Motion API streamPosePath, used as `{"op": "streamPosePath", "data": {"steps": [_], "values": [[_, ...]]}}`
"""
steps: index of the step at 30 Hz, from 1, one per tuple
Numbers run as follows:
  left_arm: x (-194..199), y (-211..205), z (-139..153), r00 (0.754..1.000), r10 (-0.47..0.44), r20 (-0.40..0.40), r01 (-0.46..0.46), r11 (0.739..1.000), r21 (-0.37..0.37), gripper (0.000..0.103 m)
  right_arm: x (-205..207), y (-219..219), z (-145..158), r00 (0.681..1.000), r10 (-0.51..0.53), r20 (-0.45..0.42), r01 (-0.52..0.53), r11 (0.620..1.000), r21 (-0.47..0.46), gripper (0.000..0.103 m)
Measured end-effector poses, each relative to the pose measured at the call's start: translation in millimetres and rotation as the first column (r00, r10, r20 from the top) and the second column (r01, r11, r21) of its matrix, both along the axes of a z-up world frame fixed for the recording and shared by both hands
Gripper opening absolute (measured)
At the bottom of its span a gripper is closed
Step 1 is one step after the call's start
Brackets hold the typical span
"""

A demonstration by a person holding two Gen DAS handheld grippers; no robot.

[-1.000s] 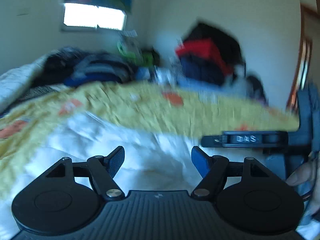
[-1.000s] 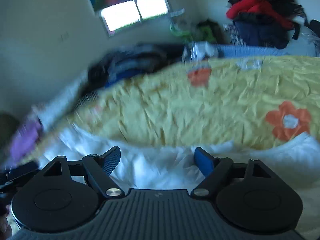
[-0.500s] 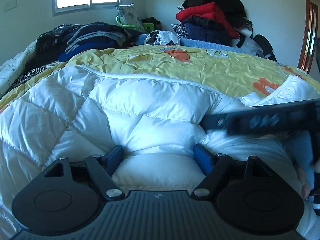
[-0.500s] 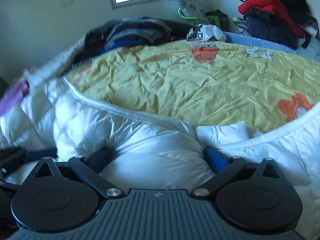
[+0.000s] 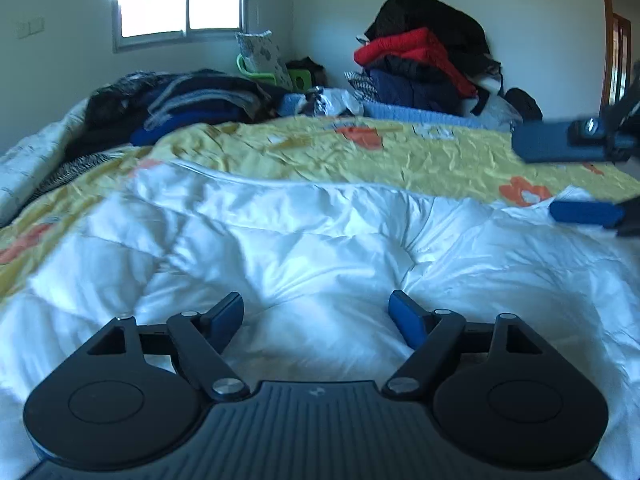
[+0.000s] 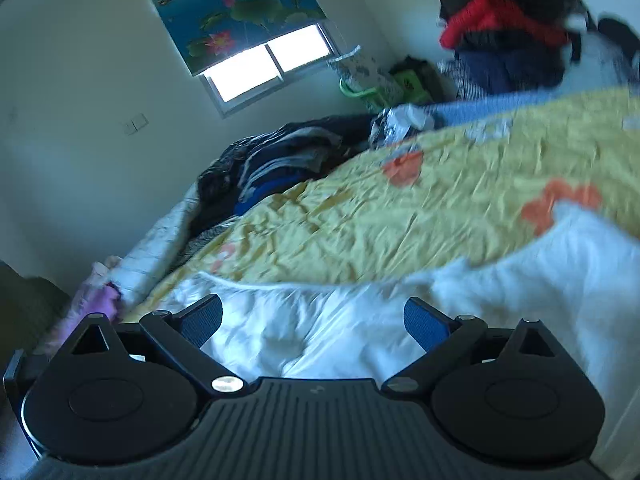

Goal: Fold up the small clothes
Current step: 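Lay the coat end down with the left tool and open both tools, then grasp the folded coat end with the left tool and lift it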

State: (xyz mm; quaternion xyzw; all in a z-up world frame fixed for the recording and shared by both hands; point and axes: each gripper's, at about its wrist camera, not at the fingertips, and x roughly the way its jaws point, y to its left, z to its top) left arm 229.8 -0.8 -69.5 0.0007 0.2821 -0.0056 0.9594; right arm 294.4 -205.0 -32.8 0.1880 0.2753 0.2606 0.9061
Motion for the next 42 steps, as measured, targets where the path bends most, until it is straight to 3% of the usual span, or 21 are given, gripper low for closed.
{"op": "streamPosePath", "data": {"steps": [4,6,7,9,11,15,20,21,24,26,28,30,33,34,37,40,42], "values": [[-35,27,27,0.997,0.066,0.033,-0.064,0.996,-0.058,0.08,-3,10,-10,0.998,0.034,-0.05,-0.033,0.999,0.03,0.099],[-61,52,37,0.981,0.174,0.082,-0.162,0.977,-0.136,0.084,-5,18,-14,0.996,0.063,-0.063,-0.062,0.998,0.023,0.099],[-73,67,37,0.961,0.263,0.09,-0.242,0.951,-0.19,0.091,-5,23,-15,0.995,0.076,-0.064,-0.075,0.997,0.024,0.099],[-93,96,28,0.903,0.427,0.041,-0.394,0.863,-0.316,0.093,-4,29,-18,0.993,0.098,-0.062,-0.096,0.995,0.041,0.099],[-96,117,15,0.875,0.481,-0.059,-0.465,0.798,-0.384,0.093,2,33,-22,0.993,0.101,-0.065,-0.098,0.994,0.054,0.099],[-86,128,1,0.847,0.506,-0.162,-0.526,0.757,-0.389,0.093,20,33,-41,0.99,0.097,-0.099,-0.09,0.993,0.069,0.098],[-101,138,-12,0.799,0.542,-0.26,-0.593,0.639,-0.49,0.093,23,30,-58,0.993,0.105,-0.062,-0.1,0.992,0.082,0.099],[-104,137,-14,0.801,0.54,-0.258,-0.59,0.636,-0.497,0.094,21,31,-60,0.993,0.103,-0.049,-0.099,0.992,0.077,0.099],[-96,130,-15,0.811,0.537,-0.23,-0.576,0.669,-0.469,0.095,19,36,-62,0.995,0.098,-0.033,-0.096,0.994,0.044,0.099],[-89,127,-15,0.811,0.54,-0.226,-0.578,0.675,-0.459,0.095,20,36,-62,0.995,0.099,-0.035,-0.097,0.995,0.037,0.099],[-85,125,-14,0.814,0.532,-0.234,-0.572,0.666,-0.478,0.095,20,38,-62,0.995,0.097,-0.033,-0.096,0.995,0.021,0.098],[-86,124,-13,0.809,0.534,-0.246,-0.577,0.642,-0.505,0.095,18,43,-62,0.995,0.097,-0.024,-0.097,0.995,-0.013,0.098],[-98,123,-13,0.768,0.584,-0.262,-0.622,0.584,-0.523,0.095,17,45,-62,0.995,0.095,-0.018,-0.096,0.995,-0.031,0.097],[-101,122,-14,0.766,0.584,-0.268,-0.625,0.582,-0.521,0.095,17,45,-62,0.995,0.095,-0.017,-0.095,0.995,-0.032,0.097],[-97,113,-14,0.787,0.564,-0.251,-0.609,0.644,-0.463,0.096,15,47,-61,0.996,0.087,-0.011,-0.087,0.995,-0.055,0.092],[-82,110,-13,0.812,0.525,-0.254,-0.579,0.674,-0.458,0.095,12,52,-61,0.996,0.084,0.003,-0.084,0.992,-0.099,0.086],[-71,109,-14,0.811,0.529,-0.251,-0.581,0.677,-0.452,0.091,11,57,-60,0.997,0.074,0.011,-0.071,0.988,-0.14,0.082]]}}
